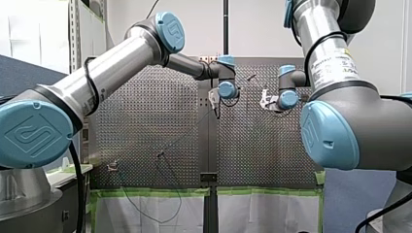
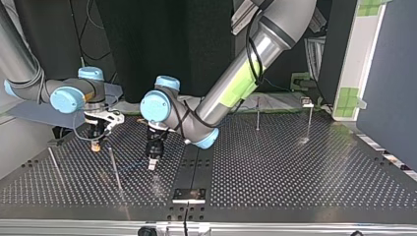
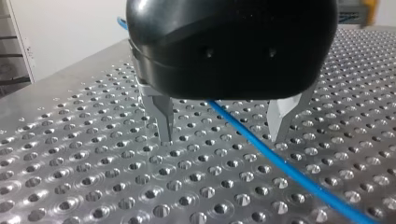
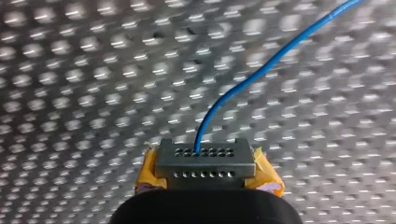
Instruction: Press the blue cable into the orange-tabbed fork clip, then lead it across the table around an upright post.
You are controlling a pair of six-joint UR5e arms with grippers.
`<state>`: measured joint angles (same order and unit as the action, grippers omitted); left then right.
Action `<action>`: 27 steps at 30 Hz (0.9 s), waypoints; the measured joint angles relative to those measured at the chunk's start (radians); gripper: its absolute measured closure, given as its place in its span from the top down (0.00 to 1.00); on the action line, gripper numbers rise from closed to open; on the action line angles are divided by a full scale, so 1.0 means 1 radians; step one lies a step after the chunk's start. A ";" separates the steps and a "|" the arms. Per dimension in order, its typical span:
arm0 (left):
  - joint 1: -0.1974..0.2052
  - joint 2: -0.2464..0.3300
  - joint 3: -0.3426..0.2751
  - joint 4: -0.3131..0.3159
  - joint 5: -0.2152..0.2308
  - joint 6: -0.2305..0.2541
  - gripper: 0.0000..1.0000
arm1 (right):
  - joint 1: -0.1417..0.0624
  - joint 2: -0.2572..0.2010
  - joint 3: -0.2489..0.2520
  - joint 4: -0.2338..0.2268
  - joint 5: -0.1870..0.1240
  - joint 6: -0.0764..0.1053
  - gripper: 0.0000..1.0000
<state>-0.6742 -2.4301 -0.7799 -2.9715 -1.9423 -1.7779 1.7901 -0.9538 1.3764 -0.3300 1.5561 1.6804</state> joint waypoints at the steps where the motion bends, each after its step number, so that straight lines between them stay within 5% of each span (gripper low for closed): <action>1: 0.000 0.000 0.000 0.000 -0.001 0.000 1.00 | -0.003 0.006 0.008 -0.010 -0.002 0.000 0.00; 18: 0.000 0.001 0.000 0.001 -0.016 0.000 1.00 | -0.046 0.135 0.068 -0.102 -0.008 0.005 0.00; 27: 0.002 0.000 0.000 -0.001 -0.020 0.000 1.00 | -0.062 0.199 0.120 -0.162 0.021 0.061 0.00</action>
<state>-0.6726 -2.4297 -0.7803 -2.9728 -1.9620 -1.7778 1.7277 -0.7548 1.4969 -0.4916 1.5773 1.7413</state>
